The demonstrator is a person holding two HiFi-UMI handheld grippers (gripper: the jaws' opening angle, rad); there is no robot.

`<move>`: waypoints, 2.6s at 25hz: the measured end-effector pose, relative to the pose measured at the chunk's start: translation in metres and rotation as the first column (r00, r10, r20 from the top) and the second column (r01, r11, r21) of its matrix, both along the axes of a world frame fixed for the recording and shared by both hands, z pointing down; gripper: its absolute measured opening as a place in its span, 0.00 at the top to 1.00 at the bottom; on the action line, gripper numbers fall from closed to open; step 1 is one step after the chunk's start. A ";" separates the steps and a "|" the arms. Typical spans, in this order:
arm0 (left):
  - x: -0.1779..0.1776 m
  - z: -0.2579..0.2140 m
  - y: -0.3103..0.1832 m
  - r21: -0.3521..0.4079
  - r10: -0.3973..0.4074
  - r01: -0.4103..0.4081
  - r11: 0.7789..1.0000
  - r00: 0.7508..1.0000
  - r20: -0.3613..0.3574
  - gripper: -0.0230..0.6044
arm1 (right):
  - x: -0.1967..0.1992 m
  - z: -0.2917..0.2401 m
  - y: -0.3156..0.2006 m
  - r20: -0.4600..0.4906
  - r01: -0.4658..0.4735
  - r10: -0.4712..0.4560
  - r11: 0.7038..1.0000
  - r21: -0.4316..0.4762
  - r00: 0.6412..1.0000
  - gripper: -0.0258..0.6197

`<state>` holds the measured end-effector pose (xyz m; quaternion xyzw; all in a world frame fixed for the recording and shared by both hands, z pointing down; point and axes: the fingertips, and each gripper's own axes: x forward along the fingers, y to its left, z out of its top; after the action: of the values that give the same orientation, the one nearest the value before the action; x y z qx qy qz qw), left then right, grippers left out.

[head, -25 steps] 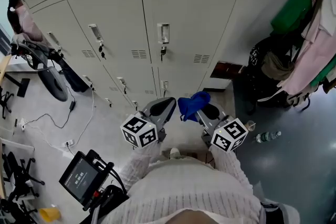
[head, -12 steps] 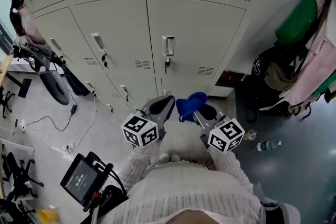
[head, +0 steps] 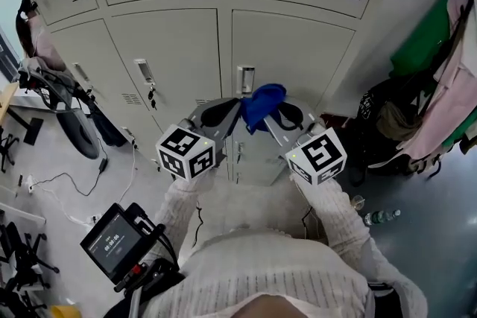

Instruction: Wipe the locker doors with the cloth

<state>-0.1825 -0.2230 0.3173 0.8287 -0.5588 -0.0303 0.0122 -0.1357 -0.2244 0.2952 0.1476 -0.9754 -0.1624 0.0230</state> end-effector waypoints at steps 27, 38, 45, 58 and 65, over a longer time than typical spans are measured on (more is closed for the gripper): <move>-0.039 -0.103 -0.050 0.226 0.010 -0.007 0.974 1.000 -0.013 0.95 | -0.075 -0.123 -0.078 -0.086 -0.223 0.308 0.829 0.513 0.947 0.87; -0.037 -0.059 -0.051 0.123 0.012 -0.002 0.992 0.997 -0.080 0.95 | -0.067 -0.070 -0.083 -0.169 -0.213 0.319 0.865 0.455 0.933 0.87; -0.030 -0.022 -0.051 0.032 0.008 -0.006 0.999 0.997 -0.076 0.95 | -0.054 -0.016 -0.089 -0.258 -0.207 0.321 0.899 0.387 0.911 0.87; -0.026 0.079 -0.055 -0.190 -0.006 -0.025 0.982 0.986 -0.165 0.95 | -0.041 0.075 -0.096 -0.376 -0.190 0.267 0.955 0.229 0.887 0.88; -0.032 0.143 -0.049 -0.321 -0.048 -0.020 0.947 0.978 -0.201 0.95 | -0.039 0.122 -0.097 -0.440 -0.173 0.222 0.974 0.148 0.870 0.88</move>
<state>-0.2142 -0.2718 0.4599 0.8039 -0.5579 -0.0248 0.2046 -0.1750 -0.3218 0.4172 0.2056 -0.9129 -0.2397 0.2587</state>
